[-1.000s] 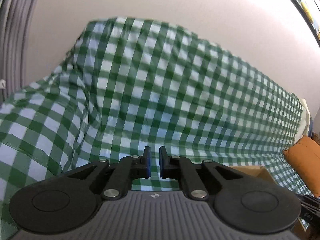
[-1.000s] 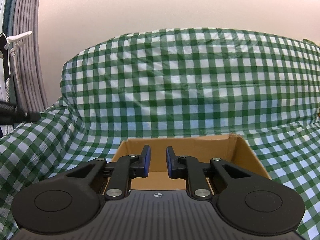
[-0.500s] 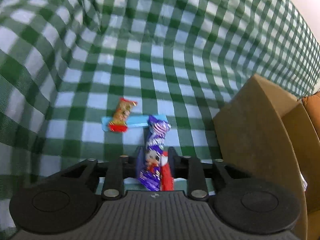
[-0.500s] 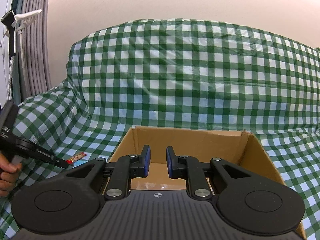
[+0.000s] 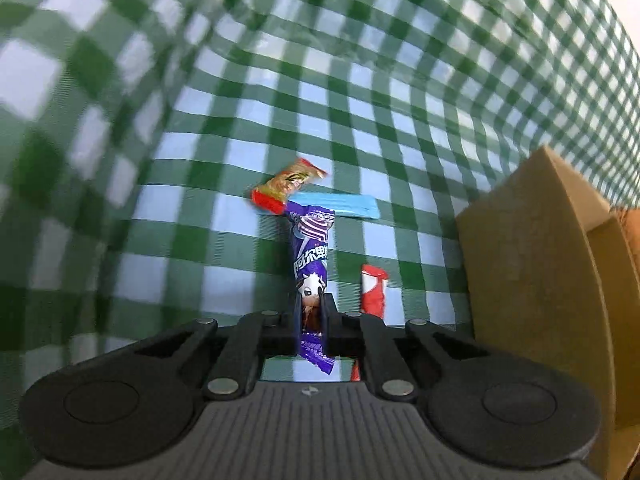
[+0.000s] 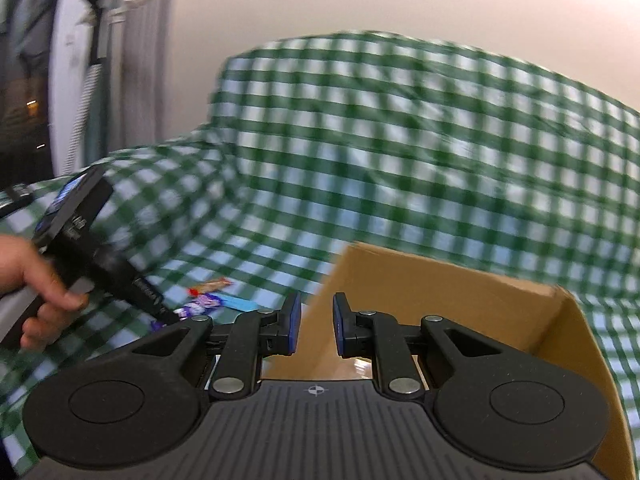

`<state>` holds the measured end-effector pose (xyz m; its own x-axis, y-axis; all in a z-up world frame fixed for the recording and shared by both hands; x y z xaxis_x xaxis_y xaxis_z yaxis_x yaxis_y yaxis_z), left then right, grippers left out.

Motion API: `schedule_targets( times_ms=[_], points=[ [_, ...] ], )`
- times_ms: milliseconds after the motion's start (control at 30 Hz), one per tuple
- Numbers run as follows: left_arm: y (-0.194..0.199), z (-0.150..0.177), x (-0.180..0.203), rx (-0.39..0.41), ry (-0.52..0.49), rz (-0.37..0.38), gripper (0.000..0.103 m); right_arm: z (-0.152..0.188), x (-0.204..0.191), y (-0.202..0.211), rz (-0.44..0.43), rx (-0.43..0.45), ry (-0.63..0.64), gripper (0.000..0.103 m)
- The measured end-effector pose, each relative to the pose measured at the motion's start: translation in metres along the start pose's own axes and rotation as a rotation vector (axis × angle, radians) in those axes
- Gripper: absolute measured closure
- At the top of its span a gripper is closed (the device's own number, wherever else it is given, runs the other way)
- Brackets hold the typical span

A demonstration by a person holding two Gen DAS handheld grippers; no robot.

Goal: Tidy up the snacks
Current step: 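Grasp the purple wrapper with the left tool while the right tool grasps the red stick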

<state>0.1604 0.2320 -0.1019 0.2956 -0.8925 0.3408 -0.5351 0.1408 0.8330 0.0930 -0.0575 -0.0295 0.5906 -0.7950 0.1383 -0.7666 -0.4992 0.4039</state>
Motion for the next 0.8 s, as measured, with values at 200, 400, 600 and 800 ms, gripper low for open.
schedule_targets(
  times_ms=[200, 400, 600, 800],
  points=[
    [0.010, -0.003, -0.017, 0.010, 0.053, -0.011, 0.093, -0.033, -0.059, -0.050, -0.099, -0.194, -0.084, 0.084],
    [0.012, -0.002, -0.024, 0.001, 0.061, -0.027, 0.093, 0.001, -0.092, -0.129, 0.009, -0.384, -0.236, 0.044],
    [0.014, -0.006, -0.029, 0.003, 0.079, -0.022, 0.093, 0.026, -0.099, -0.180, 0.049, -0.448, -0.283, 0.039],
    [0.013, -0.006, -0.029, -0.003, 0.076, -0.018, 0.093, 0.038, -0.102, -0.192, 0.080, -0.475, -0.267, 0.086]
  ],
)
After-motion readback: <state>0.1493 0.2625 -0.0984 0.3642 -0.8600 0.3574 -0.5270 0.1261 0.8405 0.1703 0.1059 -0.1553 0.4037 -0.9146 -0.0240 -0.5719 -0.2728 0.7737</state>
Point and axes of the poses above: each gripper's, at about its wrist camera, not at the fingertips, and y roughly against the way its jaws point, x to its right, z to its underside, the point moved 4 cm from there along -y, roughly the way its jaws point, and after that the axes turned 8 degrees about y, right-handed, at the moved point
